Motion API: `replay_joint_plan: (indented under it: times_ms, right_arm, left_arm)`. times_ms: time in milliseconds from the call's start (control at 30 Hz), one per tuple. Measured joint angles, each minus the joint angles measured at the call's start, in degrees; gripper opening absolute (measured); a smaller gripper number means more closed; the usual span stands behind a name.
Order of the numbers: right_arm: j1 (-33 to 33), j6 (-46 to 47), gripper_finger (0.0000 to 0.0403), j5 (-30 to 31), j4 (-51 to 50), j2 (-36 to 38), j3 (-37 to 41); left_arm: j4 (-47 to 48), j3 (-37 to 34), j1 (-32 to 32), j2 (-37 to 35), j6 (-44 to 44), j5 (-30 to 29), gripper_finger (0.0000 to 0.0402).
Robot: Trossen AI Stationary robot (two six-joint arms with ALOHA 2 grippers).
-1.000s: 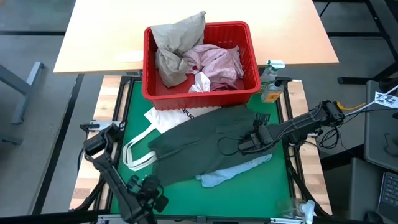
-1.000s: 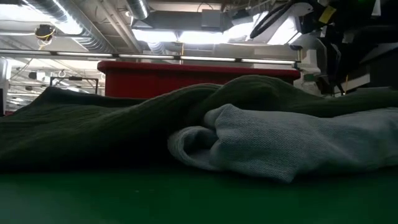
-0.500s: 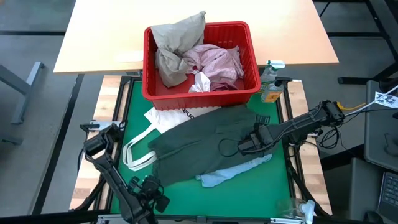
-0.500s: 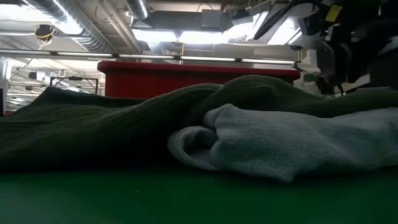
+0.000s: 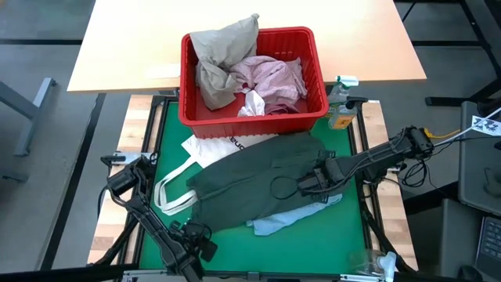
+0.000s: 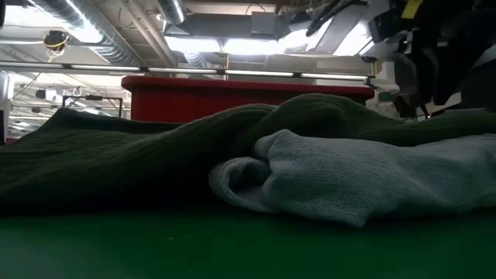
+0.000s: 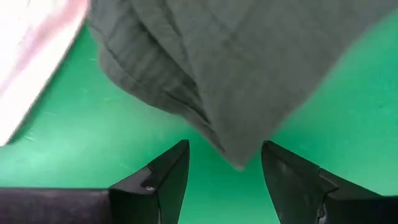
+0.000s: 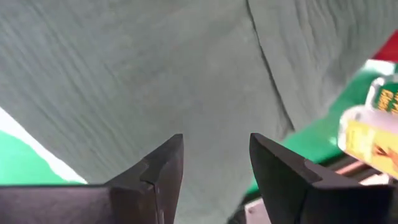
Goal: Fold laundry
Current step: Fold the green shirt
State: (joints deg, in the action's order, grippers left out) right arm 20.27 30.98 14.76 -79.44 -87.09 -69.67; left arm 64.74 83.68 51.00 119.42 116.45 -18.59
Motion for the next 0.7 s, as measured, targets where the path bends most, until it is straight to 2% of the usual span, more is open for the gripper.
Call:
replay_joint_plan:
  times_ms: [133, 267, 400, 567, 700]
  right_arm:
    - [0.00, 0.03, 0.0183, -1.95, 1.64, 0.00, 0.00]
    - [1.29, 0.01, 0.0183, -4.82, 3.72, 0.00, 0.00]
    - [4.97, 0.50, 0.0183, -4.00, 7.18, 0.00, 1.22]
    - [9.14, 1.45, 0.0183, -1.43, 11.92, 0.00, 7.27]
    - [9.70, 7.41, 0.0183, 2.71, 12.76, -0.02, 12.45]
  left_arm:
    - [-2.72, -1.67, 0.03, 0.00, -0.03, -0.40, 0.0189]
    - [-4.35, -1.95, 0.02, 0.00, -2.40, -1.05, 0.0153]
    - [-4.98, -1.97, 0.07, 0.00, -3.13, -2.84, 0.0094]
    - [-5.06, -1.97, 0.00, 0.00, -4.50, -3.34, 0.0013]
    - [-4.98, -1.97, 0.00, 0.00, -4.54, -2.57, 0.0014]
